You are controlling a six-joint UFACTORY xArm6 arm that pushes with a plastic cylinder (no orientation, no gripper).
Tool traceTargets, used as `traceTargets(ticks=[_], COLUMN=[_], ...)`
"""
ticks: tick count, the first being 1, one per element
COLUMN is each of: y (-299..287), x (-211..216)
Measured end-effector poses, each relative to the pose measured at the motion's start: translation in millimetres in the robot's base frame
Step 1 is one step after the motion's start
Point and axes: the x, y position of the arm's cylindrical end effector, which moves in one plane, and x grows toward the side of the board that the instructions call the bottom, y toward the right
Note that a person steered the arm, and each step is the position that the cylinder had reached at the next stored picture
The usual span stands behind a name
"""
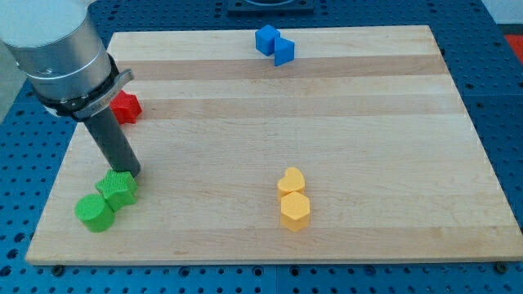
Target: Move the blue triangle at the bottom right of the red star
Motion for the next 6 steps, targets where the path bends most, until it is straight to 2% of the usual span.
traceTargets(ticks=[2, 3, 4, 6], y=[10, 50, 104, 199], x=[-11, -32, -63, -155])
